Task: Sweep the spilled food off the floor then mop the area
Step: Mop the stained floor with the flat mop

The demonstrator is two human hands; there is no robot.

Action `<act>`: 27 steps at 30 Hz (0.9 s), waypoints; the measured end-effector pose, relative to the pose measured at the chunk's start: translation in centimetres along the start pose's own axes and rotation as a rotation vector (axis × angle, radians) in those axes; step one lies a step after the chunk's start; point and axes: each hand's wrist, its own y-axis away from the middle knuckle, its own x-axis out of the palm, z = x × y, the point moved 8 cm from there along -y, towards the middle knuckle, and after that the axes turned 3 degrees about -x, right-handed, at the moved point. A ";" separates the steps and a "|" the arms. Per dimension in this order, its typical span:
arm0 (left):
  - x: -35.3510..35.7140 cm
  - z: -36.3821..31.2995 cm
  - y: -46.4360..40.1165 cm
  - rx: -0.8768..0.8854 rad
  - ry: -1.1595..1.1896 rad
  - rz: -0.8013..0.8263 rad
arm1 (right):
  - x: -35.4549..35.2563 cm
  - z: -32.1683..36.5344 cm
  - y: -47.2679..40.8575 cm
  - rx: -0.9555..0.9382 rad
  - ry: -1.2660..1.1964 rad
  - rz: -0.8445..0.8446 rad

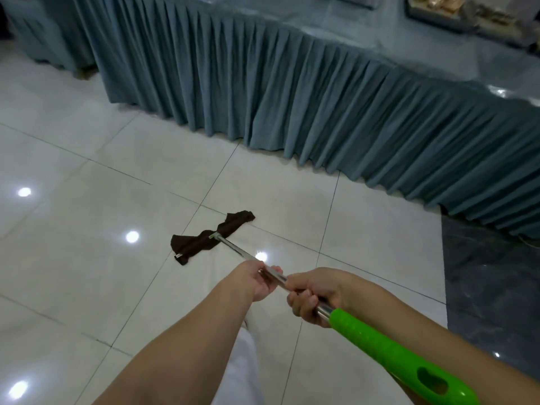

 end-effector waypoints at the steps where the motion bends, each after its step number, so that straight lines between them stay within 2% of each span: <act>1: 0.4 -1.2 -0.3 0.005 0.003 -0.004 | 0.2 1.3 -0.4 0.000 0.012 0.002; 15: 6.2 -21.0 -0.5 0.066 0.141 -0.019 | 7.5 22.2 -3.9 0.102 0.255 0.009; 24: 7.8 -27.2 -1.9 0.121 0.181 -0.066 | 9.6 29.3 -5.9 0.076 0.484 0.021; 27: 8.3 -29.0 -2.4 0.199 0.233 -0.086 | 10.0 32.0 -7.4 0.049 0.558 0.020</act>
